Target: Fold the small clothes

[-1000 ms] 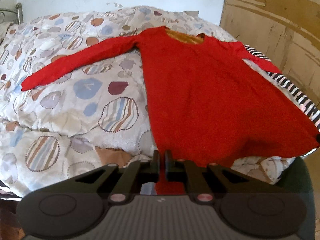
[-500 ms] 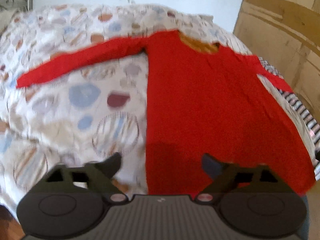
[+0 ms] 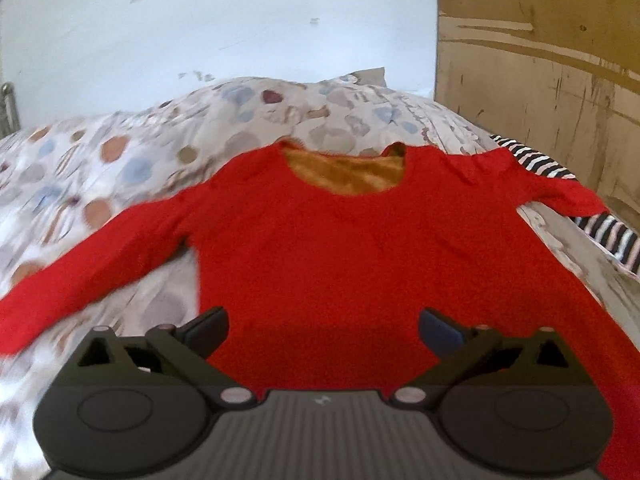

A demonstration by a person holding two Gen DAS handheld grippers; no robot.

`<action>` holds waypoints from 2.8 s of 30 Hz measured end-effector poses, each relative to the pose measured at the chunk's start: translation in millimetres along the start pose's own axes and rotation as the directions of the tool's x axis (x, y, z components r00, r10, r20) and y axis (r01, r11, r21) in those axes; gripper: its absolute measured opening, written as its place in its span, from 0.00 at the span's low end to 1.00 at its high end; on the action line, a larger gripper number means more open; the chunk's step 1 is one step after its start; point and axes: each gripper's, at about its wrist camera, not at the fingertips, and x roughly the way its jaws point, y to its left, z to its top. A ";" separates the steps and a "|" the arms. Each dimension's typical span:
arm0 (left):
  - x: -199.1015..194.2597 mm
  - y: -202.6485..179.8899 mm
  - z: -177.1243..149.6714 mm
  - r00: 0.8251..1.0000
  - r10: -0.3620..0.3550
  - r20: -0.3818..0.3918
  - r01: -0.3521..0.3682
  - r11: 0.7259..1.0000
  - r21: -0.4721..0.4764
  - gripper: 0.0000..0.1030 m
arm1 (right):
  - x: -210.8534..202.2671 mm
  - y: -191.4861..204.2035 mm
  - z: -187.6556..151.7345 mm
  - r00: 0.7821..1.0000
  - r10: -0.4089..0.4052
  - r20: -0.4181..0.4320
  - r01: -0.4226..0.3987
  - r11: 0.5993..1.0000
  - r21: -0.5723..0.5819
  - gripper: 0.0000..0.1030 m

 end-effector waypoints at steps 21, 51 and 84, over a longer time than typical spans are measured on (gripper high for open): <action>94.6 -19.1 37.7 1.000 0.012 0.015 -0.012 1.000 -0.016 1.00 | 169.0 -137.5 66.6 0.960 -0.275 -0.059 0.258 0.780 0.570 0.57; 24.2 97.1 49.0 0.986 0.119 0.118 -0.085 0.963 -0.257 1.00 | 29.4 249.1 112.9 0.922 0.261 0.287 -0.034 0.791 -0.611 0.05; 55.2 131.9 -12.5 0.960 -0.269 -0.081 0.196 0.848 -0.493 0.99 | -12.2 292.5 -134.6 0.902 0.316 -0.293 -0.406 0.393 -0.825 0.36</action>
